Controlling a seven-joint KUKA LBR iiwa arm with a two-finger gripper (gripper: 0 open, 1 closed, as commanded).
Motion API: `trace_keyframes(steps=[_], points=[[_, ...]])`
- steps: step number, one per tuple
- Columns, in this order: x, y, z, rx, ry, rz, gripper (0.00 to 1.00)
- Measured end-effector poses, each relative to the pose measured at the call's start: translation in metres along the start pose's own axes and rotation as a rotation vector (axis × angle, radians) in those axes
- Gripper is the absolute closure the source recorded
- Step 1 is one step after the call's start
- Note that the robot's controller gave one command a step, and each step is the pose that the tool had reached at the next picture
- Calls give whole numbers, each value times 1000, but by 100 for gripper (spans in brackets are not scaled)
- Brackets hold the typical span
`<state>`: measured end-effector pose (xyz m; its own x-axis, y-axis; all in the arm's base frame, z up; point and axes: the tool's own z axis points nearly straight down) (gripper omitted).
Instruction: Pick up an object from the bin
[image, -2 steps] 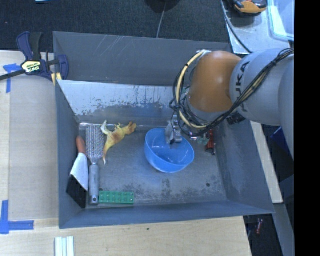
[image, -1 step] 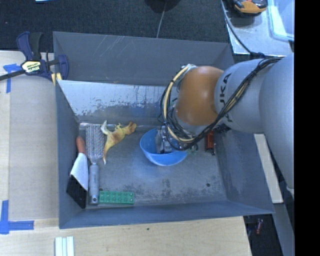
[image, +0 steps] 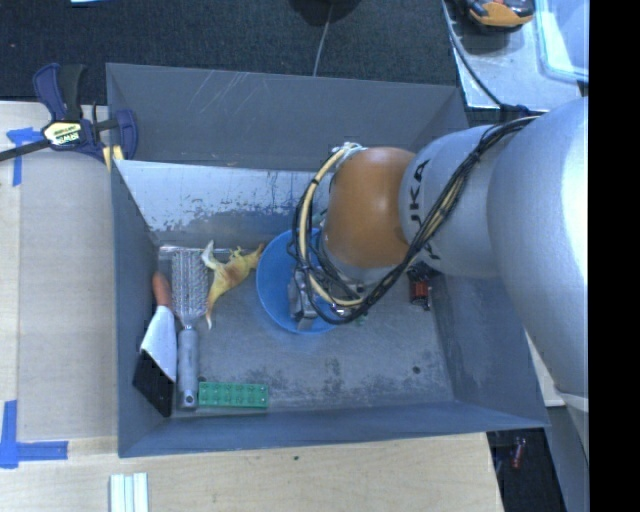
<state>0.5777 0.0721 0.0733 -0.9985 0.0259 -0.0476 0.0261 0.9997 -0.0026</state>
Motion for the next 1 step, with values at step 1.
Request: trace_keyframes(steps=[1], points=[[8, 37, -4, 2, -1, 3, 100]])
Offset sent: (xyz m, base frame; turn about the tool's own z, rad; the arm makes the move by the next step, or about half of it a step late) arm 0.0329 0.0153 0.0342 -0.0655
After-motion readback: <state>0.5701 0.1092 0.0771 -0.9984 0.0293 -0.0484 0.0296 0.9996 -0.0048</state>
